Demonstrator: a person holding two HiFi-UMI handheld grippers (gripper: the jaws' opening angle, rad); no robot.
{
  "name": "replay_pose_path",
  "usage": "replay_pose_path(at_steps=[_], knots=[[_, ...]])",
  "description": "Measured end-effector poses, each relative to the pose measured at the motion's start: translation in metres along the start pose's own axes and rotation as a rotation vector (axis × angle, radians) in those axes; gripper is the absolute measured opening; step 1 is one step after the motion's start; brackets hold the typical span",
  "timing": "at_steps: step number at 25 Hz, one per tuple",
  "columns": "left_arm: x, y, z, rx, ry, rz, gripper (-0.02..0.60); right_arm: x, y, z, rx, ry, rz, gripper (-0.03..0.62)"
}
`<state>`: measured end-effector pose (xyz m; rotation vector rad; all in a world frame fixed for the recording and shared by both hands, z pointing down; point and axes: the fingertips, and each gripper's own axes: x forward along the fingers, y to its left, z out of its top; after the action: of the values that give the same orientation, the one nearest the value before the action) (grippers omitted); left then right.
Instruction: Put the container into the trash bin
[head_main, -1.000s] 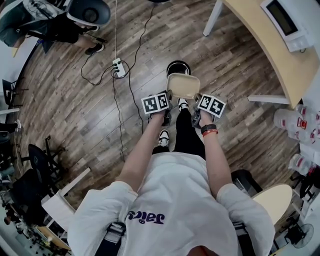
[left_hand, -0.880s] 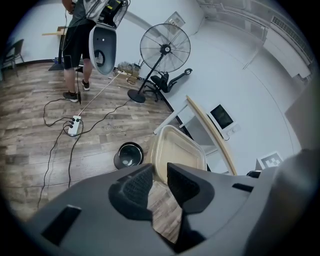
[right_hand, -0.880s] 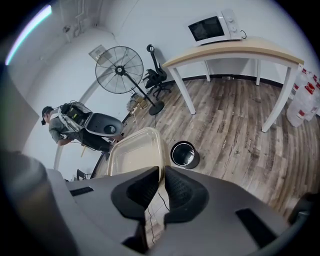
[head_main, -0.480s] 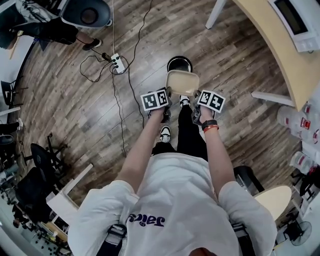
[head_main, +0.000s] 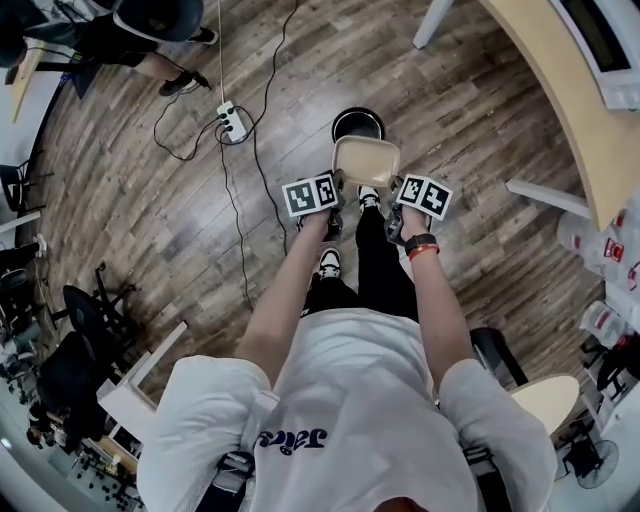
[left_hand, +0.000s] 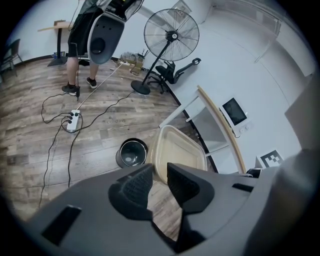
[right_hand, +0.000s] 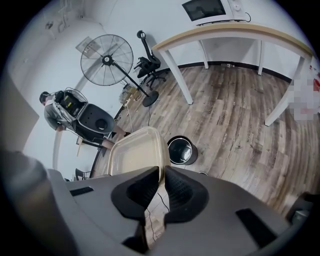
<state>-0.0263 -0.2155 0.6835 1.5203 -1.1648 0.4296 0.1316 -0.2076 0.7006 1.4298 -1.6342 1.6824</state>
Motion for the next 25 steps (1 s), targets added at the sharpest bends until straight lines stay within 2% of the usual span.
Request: replay_pose_path(at_steps=[13,25], knots=[[0.065,0.023,0.021,-0.055,0.015,0.029,0.103,0.065,-0.018,0.037,-0.047,0.063,-0.012,0.052],[0.131,0.068,0.038,-0.062,0.009,0.056,0.103,0.144,-0.029,0.058,-0.112,0.111,-0.013,0.051]])
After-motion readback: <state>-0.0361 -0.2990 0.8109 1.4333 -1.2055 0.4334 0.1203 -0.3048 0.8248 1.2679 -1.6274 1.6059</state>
